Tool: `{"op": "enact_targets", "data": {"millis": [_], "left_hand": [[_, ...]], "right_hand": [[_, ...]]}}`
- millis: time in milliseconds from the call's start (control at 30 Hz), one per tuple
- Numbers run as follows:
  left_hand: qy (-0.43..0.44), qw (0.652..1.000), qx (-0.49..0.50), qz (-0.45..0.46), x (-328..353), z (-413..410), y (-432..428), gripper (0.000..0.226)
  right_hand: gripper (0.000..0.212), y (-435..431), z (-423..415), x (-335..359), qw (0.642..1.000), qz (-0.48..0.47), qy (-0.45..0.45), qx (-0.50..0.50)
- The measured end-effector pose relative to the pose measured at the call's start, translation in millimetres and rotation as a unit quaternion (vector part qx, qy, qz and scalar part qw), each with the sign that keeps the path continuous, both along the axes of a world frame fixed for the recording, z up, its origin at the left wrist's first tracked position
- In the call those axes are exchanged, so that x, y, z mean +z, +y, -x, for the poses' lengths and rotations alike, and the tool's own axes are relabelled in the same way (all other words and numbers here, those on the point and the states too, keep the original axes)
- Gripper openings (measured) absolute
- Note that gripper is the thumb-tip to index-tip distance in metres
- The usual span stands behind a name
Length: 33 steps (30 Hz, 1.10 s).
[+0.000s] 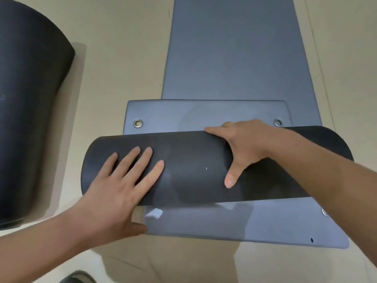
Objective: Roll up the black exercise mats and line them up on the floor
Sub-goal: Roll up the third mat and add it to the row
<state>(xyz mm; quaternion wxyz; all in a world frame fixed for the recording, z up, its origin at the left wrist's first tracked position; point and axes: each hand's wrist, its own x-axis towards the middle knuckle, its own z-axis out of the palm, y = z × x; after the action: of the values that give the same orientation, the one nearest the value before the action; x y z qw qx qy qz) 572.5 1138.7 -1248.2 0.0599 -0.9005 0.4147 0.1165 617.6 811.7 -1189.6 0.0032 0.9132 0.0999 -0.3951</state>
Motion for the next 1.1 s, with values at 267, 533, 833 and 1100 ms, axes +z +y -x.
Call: {"op": "enact_targets", "data": {"millis": [267,533,833,1100], "left_hand": [[0.004,0.999,0.033,0.01,-19.1,-56.4,-21.0,0.127],[0.091,0.995,0.039,-0.014,17.7,-111.6,-39.1,0.119],[0.324,0.937,0.128,-0.016,47.5,-95.2,-45.3,0.079],[0.541,0.817,0.2,-0.003,41.9,-140.1,-48.1,0.076]], "right_hand": [[0.117,2.6,13.0,27.6,0.989,-0.007,-0.147,-0.035],[0.148,10.5,23.3,-0.7,0.978,0.133,-0.16,0.02],[0.136,-13.8,4.1,29.1,0.999,0.022,-0.044,0.02],[0.15,17.7,38.3,10.0,0.98,0.096,-0.174,0.028]]}}
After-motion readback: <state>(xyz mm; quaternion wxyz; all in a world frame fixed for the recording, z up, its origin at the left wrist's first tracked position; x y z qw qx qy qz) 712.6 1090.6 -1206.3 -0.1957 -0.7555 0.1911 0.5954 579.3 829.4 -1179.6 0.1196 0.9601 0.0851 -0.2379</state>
